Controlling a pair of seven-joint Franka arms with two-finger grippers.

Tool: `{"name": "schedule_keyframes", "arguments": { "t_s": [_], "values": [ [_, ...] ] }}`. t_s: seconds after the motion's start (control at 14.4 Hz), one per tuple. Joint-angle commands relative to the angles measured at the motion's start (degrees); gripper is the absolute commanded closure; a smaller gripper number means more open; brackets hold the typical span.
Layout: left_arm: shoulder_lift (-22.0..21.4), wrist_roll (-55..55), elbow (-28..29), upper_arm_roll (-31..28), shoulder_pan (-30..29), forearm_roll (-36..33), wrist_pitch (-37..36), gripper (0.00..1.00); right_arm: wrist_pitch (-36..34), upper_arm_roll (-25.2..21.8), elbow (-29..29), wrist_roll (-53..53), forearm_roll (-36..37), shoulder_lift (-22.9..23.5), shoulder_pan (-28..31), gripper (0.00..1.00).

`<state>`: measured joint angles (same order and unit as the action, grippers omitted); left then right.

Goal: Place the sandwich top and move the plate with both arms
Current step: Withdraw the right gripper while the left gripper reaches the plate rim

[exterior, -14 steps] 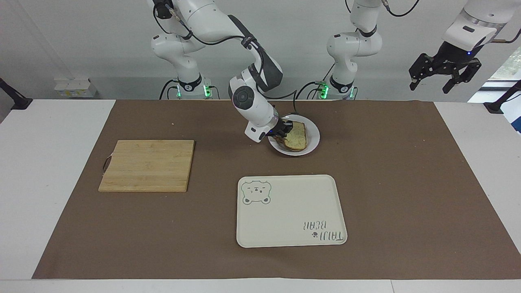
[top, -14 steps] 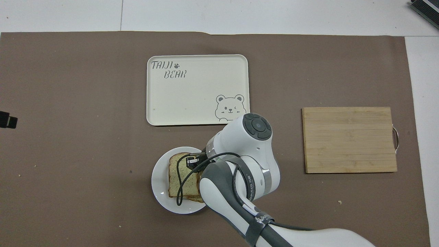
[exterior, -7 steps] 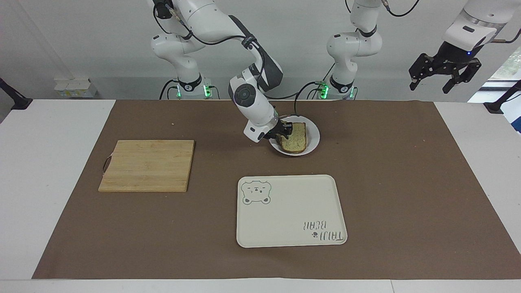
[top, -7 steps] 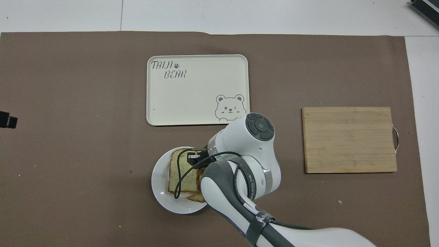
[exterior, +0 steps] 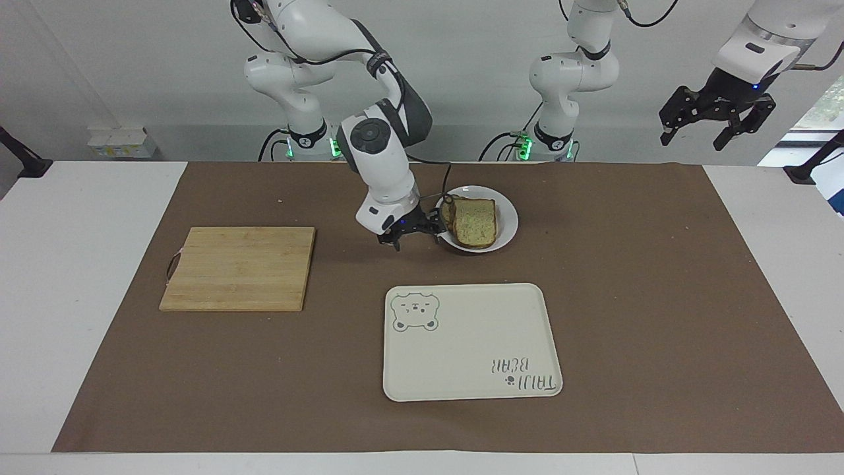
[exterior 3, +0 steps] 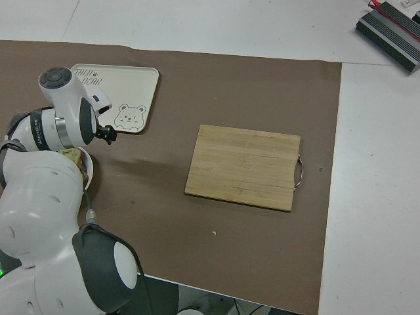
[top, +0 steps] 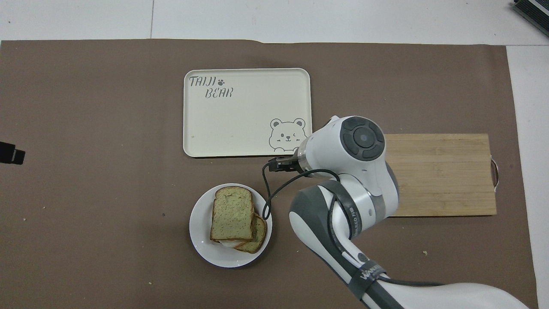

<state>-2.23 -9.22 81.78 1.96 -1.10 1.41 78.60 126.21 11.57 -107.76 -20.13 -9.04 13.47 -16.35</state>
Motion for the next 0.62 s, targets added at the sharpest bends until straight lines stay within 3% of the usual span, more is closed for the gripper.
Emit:
{"name": "schedule_keyframes", "arguments": {
  "t_s": [0.0,0.35,0.55],
  "values": [
    [-2.6,0.5,3.6,0.2,0.1,1.7,-0.2,0.0,-3.0,0.6,-0.6,-1.0,3.8,-3.4,3.5,0.0],
    [-5.2,0.0,12.2,-0.2,-0.6,12.9,3.4,0.0,-9.4,0.6,0.6,-0.5,8.2,-7.9,6.7,0.0],
    [-8.4,-0.8,25.0,-0.1,0.0,20.3,12.7,0.0,-16.8,0.6,6.3,-0.2,10.9,-8.0,8.1,0.0]
  ]
}}
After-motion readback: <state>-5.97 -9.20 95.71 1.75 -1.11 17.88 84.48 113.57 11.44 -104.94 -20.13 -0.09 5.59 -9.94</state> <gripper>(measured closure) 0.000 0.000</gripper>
